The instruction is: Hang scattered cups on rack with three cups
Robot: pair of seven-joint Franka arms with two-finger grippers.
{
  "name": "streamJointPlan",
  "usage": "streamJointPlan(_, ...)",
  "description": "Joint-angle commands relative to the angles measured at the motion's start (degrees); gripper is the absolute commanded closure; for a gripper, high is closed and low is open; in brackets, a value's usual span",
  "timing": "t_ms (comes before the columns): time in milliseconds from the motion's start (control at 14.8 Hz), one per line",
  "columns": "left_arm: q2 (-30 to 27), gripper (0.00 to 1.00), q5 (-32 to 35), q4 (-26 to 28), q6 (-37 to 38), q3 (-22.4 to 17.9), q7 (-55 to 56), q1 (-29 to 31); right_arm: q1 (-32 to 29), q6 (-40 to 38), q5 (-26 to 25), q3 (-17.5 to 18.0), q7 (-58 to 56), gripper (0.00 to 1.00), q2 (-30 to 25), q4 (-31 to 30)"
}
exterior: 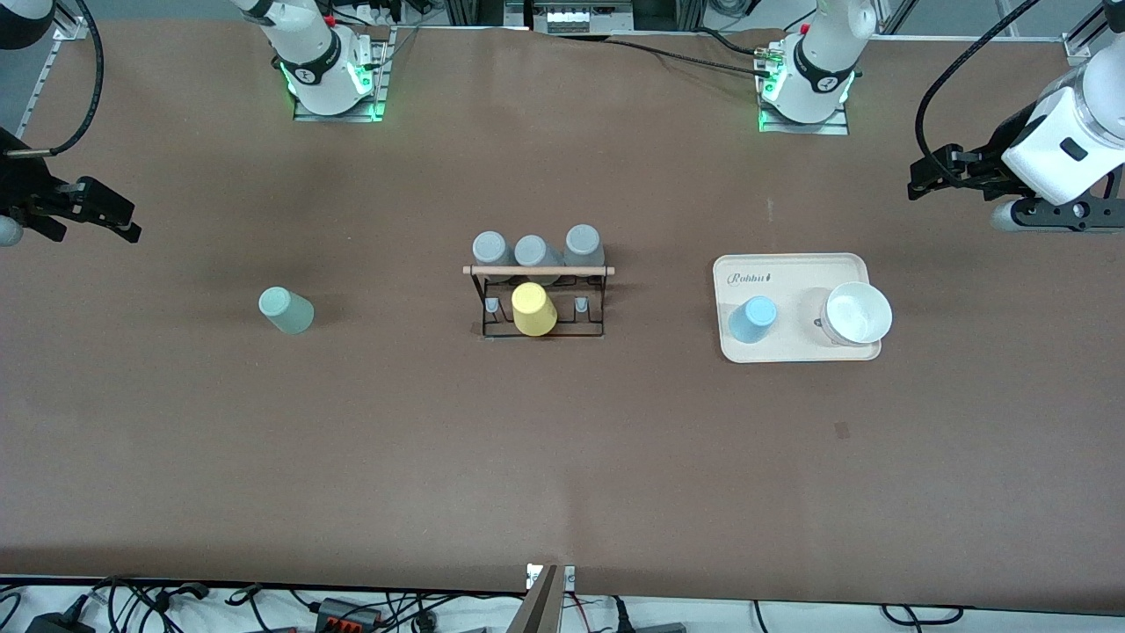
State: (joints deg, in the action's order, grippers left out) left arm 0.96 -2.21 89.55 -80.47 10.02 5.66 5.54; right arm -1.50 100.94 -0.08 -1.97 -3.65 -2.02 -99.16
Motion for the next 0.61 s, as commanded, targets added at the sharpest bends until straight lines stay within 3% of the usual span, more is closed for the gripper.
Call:
streamJointPlan(0, -1.1, 0.0, -1.0, 1.0, -0.3, -0.2, -1.0, 0.1, -0.6, -1.2, -0.6, 0.3, -4.5, 0.0, -1.0, -0.1)
streamJointPlan(542, 4.1, 0.0, -1.0, -2.4, -0.1, -0.1, -0.4, -1.1, -0.4, -1.0, -0.1, 0.3, -0.9, 0.0, -0.7, 0.5)
